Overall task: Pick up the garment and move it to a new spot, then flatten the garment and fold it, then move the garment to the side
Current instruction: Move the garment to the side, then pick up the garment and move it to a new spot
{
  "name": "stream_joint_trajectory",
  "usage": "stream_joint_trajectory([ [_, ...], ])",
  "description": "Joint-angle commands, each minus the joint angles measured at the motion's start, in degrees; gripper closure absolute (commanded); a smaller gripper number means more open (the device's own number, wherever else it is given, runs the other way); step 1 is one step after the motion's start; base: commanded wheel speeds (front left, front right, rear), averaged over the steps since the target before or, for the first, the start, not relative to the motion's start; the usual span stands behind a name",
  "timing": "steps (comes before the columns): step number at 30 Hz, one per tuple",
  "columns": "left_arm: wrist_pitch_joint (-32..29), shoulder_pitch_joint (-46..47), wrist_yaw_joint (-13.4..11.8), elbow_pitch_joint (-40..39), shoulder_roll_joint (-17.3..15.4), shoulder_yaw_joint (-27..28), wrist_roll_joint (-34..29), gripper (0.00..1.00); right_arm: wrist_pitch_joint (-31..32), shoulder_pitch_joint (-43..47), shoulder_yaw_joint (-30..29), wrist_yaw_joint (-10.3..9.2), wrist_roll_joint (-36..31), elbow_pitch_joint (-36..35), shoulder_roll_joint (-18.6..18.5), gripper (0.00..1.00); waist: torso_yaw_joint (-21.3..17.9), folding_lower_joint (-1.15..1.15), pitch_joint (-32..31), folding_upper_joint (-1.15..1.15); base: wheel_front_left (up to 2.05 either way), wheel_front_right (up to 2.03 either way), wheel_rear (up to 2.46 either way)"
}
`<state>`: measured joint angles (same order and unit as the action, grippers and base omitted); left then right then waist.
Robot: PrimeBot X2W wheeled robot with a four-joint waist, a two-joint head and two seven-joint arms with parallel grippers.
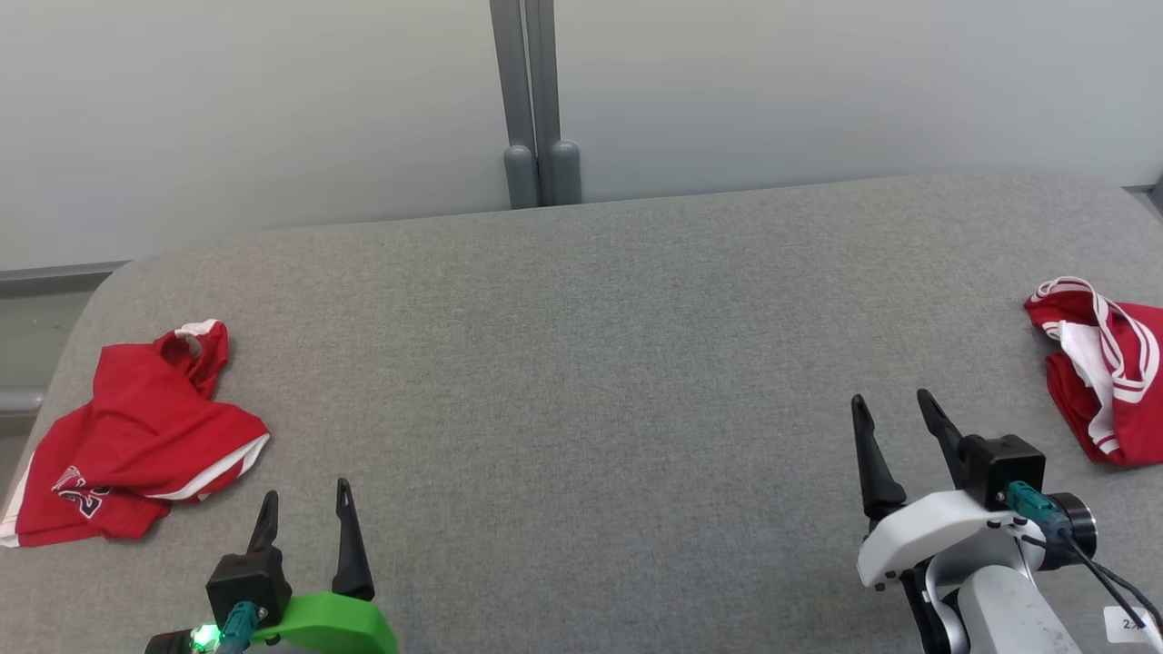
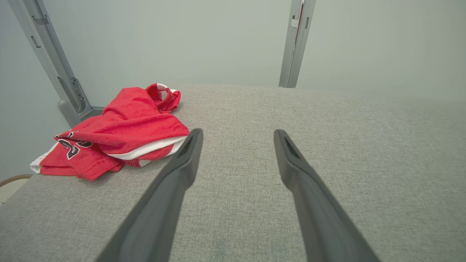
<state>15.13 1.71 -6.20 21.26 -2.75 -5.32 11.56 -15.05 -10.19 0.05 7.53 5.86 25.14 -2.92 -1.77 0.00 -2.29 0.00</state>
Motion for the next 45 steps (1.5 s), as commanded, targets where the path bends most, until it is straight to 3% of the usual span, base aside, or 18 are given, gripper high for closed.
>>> stream_joint_trajectory([
  [1,-0.01,-0.88,0.09,-0.18,-0.29,0.27,0.01,0.00,-0.16,0.50,0.24,-0.09,-0.10,-0.05,-0.04,0.00,0.10,0.00,0.02,0.00,0.00,0.00,0.00],
  [11,0.00,-0.56,-0.10,0.08,-0.30,-0.02,0.19,0.00,-0.16,0.06,1.21,-0.09,0.77,0.58,-0.04,0.00,2.91,0.00,0.80,0.00,0.00,0.00,0.00],
  [35,-0.01,-0.56,-0.71,-0.17,-0.29,3.26,-0.37,0.00,-0.16,-1.71,4.75,-0.09,3.10,1.74,-0.08,0.00,25.87,0.00,3.27,0.00,0.00,0.00,0.00],
  [45,-0.01,-1.49,-0.83,0.06,-0.27,4.68,0.65,0.00,-0.16,-2.37,6.25,-0.09,3.53,2.45,-0.11,0.00,30.94,0.00,3.95,0.00,0.00,0.00,0.00],
])
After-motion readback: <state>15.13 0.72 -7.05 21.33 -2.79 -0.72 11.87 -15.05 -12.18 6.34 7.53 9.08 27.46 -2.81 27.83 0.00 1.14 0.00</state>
